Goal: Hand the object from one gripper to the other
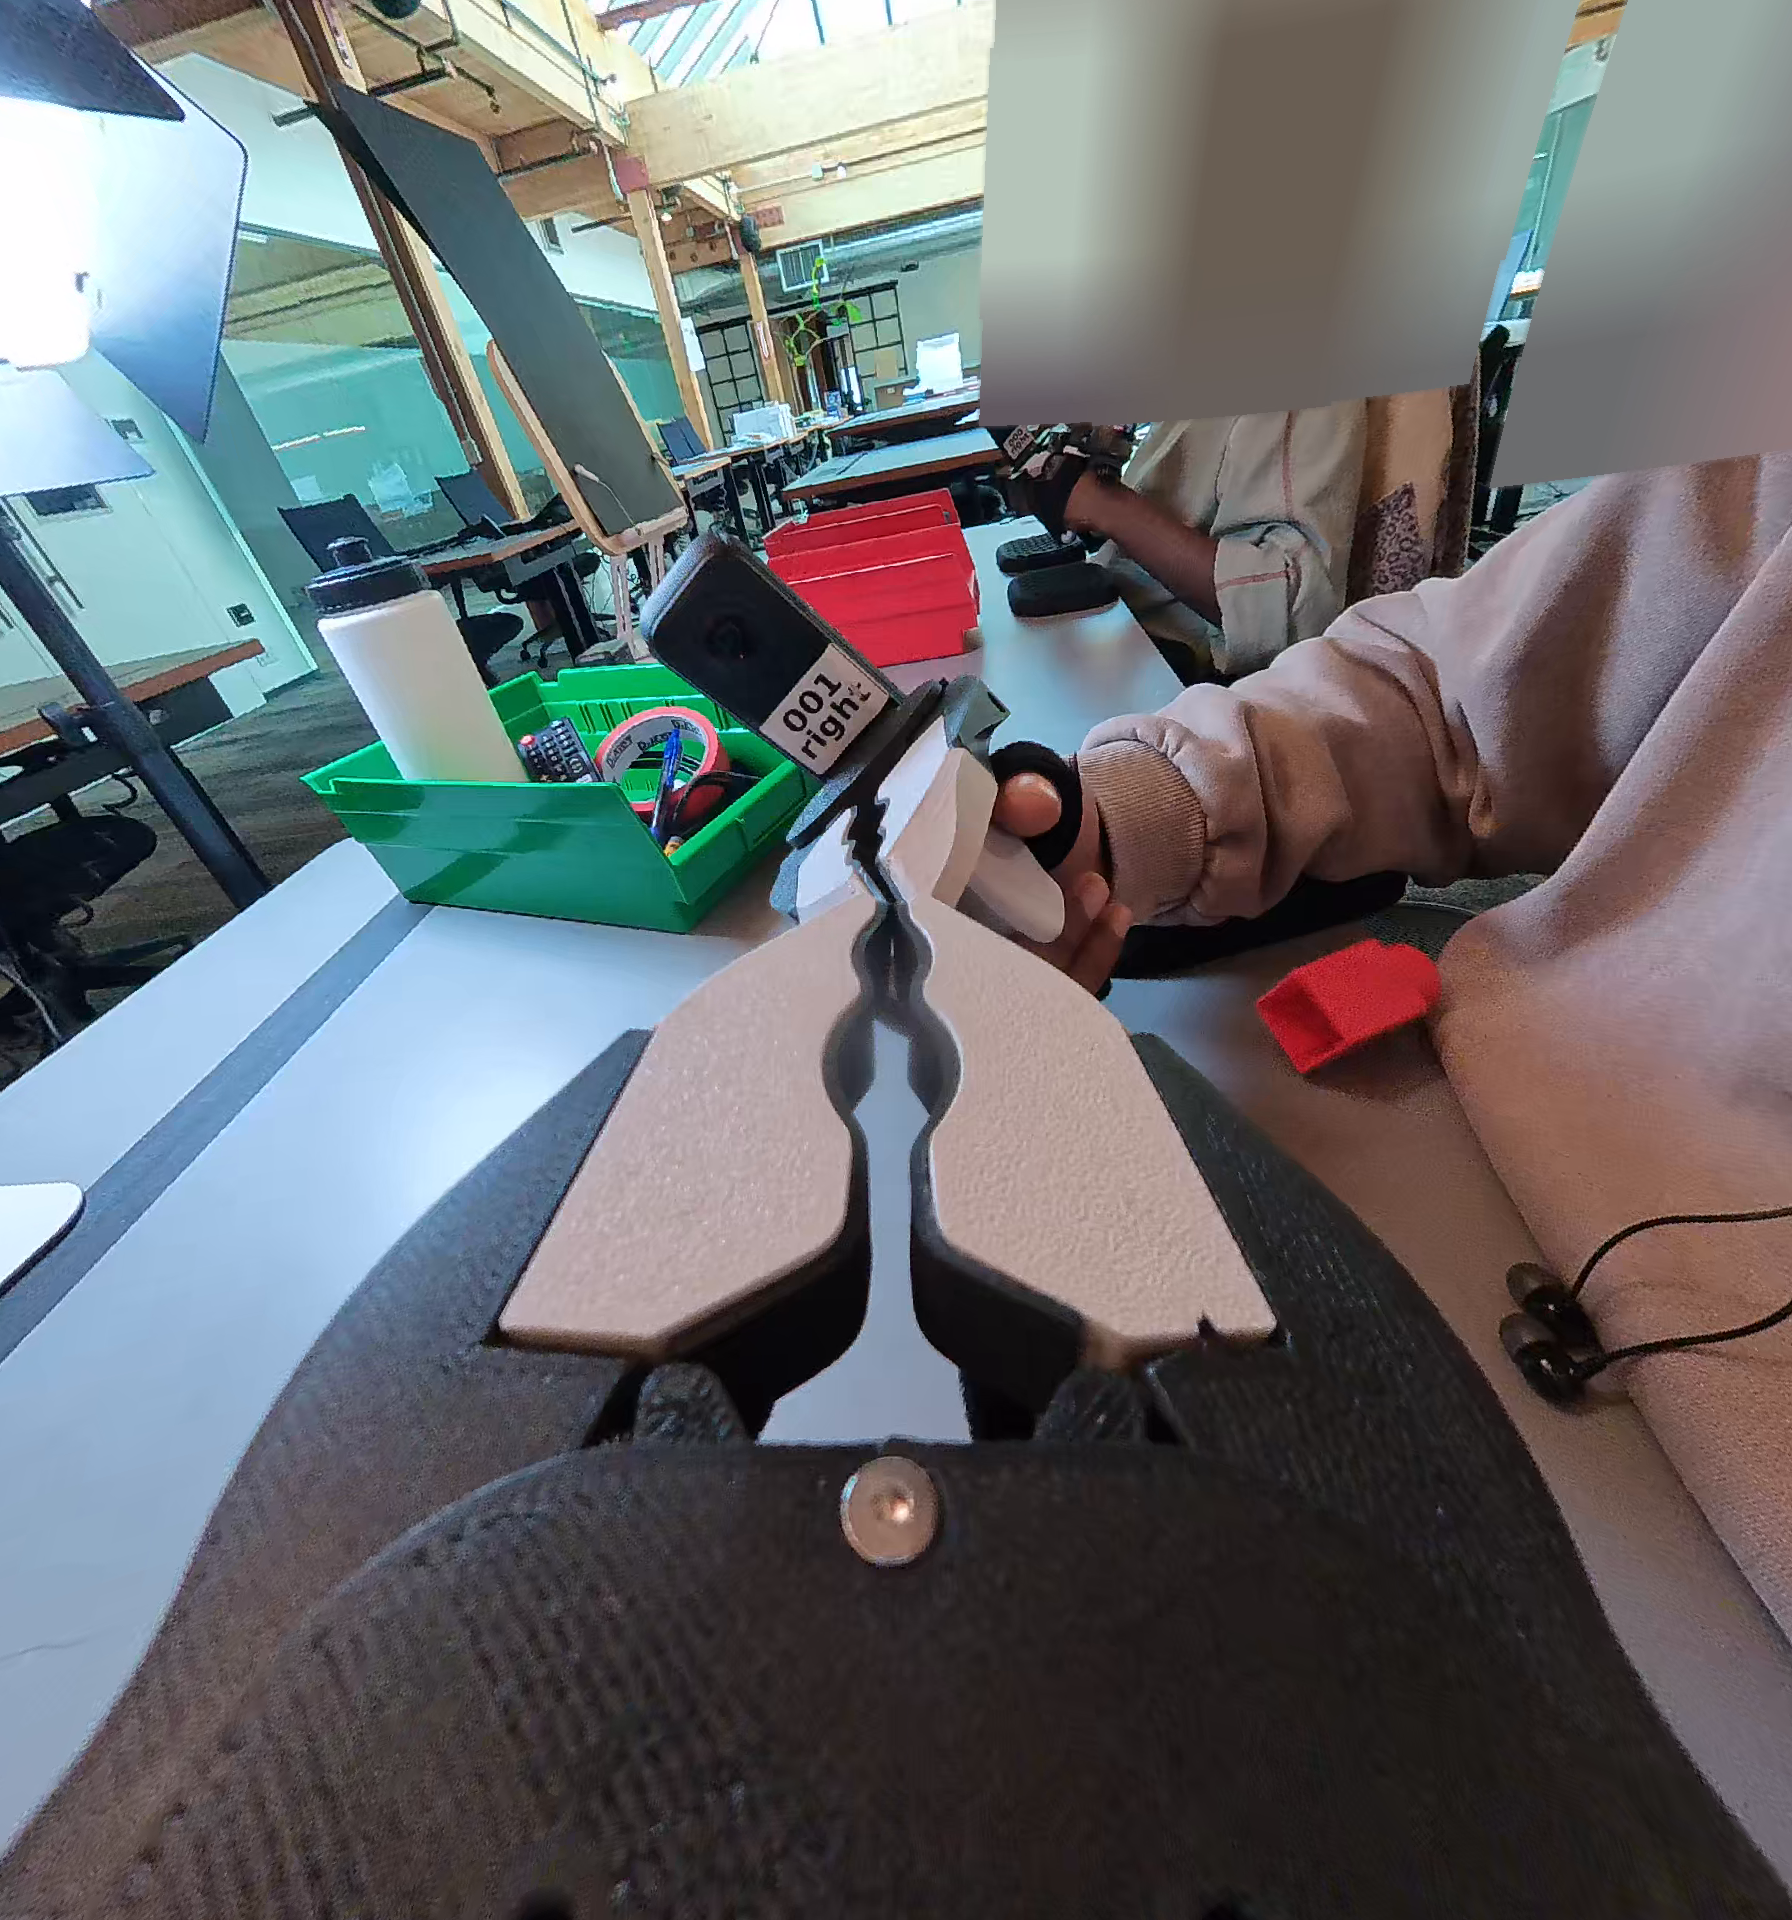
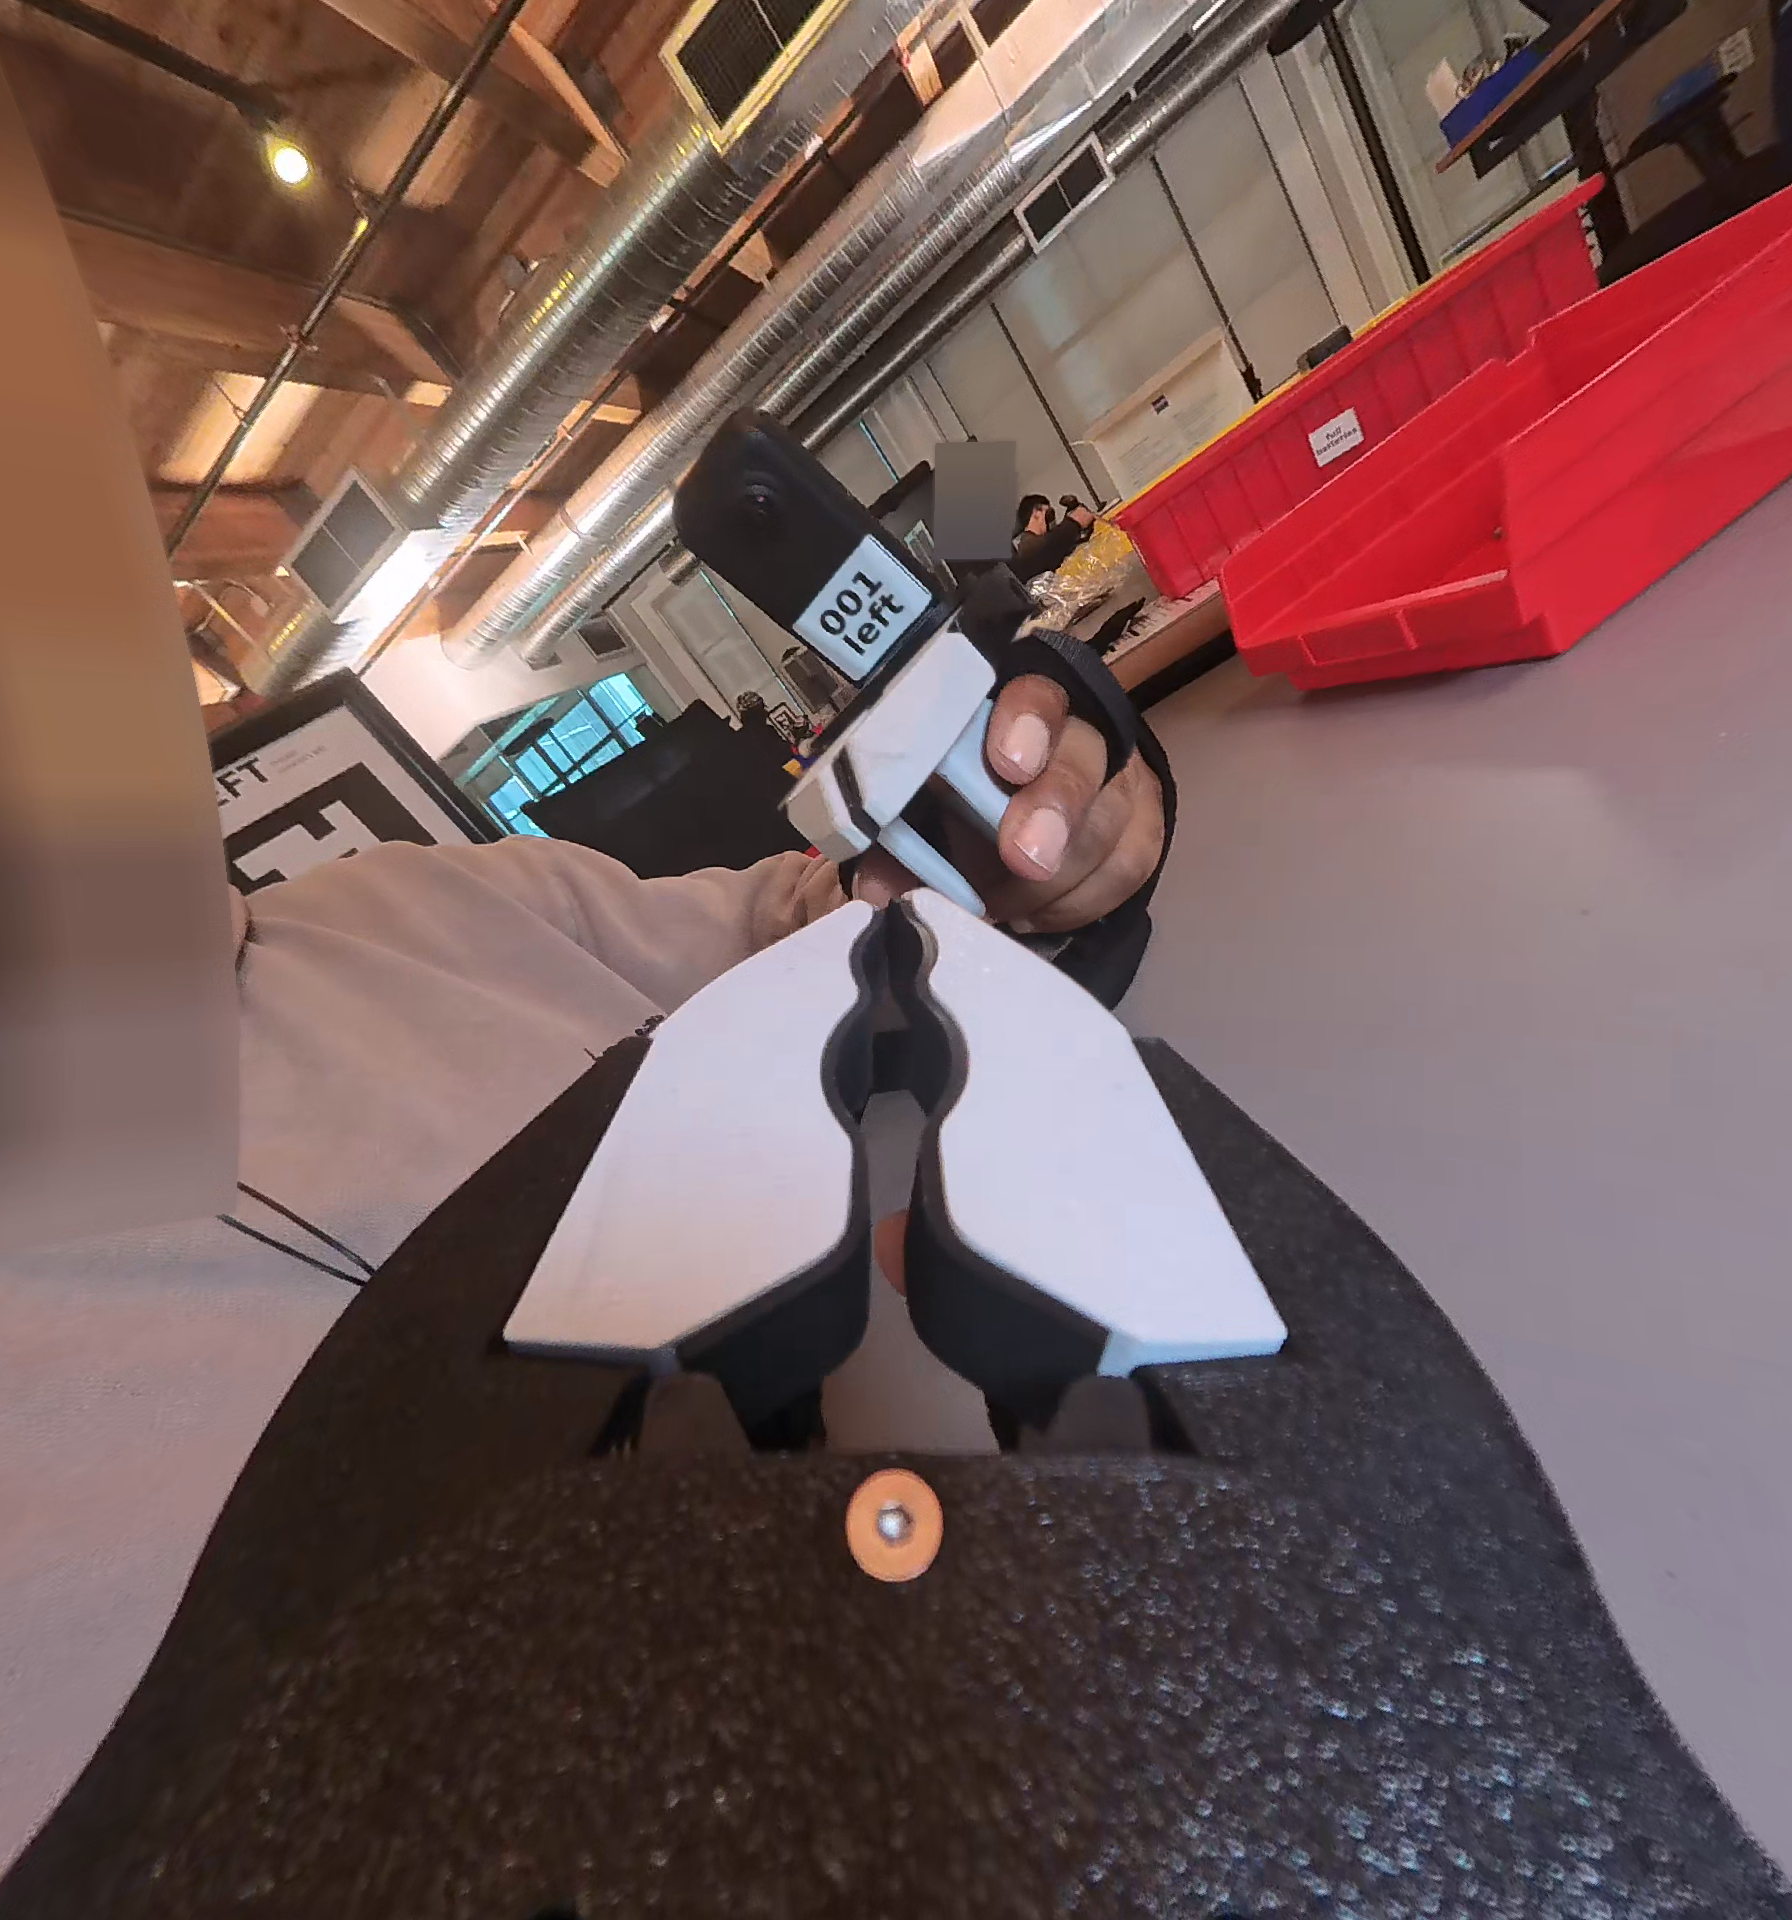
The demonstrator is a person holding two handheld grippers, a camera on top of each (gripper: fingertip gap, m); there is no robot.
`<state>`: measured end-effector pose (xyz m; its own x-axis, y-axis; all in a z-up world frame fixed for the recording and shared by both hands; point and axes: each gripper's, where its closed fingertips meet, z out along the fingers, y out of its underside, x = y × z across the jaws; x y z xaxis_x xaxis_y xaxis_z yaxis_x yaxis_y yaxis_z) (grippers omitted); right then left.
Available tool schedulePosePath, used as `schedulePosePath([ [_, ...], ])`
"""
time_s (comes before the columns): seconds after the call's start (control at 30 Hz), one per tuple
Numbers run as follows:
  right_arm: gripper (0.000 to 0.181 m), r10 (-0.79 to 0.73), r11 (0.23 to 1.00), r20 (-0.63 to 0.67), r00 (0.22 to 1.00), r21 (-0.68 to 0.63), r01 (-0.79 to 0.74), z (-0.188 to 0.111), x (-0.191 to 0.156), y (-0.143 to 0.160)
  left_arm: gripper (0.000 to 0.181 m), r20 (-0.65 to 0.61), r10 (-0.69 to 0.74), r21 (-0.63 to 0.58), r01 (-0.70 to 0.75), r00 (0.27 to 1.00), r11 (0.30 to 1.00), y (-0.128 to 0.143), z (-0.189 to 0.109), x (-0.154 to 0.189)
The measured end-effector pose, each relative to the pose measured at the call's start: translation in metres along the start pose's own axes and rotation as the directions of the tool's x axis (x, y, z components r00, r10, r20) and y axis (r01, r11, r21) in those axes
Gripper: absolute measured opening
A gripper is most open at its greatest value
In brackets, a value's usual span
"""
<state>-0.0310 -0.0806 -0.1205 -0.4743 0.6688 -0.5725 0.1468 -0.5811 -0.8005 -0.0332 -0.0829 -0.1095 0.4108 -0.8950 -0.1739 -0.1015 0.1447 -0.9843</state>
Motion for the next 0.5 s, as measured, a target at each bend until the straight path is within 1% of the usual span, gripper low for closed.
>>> schedulePosePath([
  [0.17, 0.0, -0.017, 1.0, -0.008, 1.0, 0.002, 0.017, -0.002, 0.0, -0.002, 0.0, -0.006, 0.007, -0.009, -0.007, 1.0, 1.0, 0.002, 0.001, 0.002],
  [0.27, 0.0, -0.112, 0.993, -0.038, 0.993, -0.052, 0.11, -0.007, -0.002, -0.004, 0.0, -0.012, 0.01, -0.017, -0.01, 1.0, 1.0, 0.004, 0.002, 0.003],
  [0.33, 0.012, -0.244, 0.955, -0.052, 0.968, -0.188, 0.231, -0.016, -0.007, 0.002, 0.002, -0.016, 0.011, -0.022, -0.011, 1.0, 1.0, 0.005, 0.003, 0.004],
  [0.37, 0.022, -0.316, 0.911, -0.063, 0.947, -0.3, 0.284, -0.023, -0.007, 0.01, 0.003, -0.016, 0.009, -0.023, -0.01, 1.0, 1.0, 0.005, 0.003, 0.004],
  [0.43, 0.046, -0.419, 0.772, -0.059, 0.906, -0.548, 0.321, -0.05, -0.008, 0.034, 0.006, -0.011, 0.009, -0.027, -0.009, 1.0, 1.0, 0.005, 0.003, 0.003],
  [0.5, 0.061, -0.412, 0.654, -0.05, 0.91, -0.711, 0.258, -0.078, -0.017, 0.06, 0.008, 0.0, 0.009, -0.034, -0.009, 1.0, 0.999, 0.006, 0.002, 0.0],
])
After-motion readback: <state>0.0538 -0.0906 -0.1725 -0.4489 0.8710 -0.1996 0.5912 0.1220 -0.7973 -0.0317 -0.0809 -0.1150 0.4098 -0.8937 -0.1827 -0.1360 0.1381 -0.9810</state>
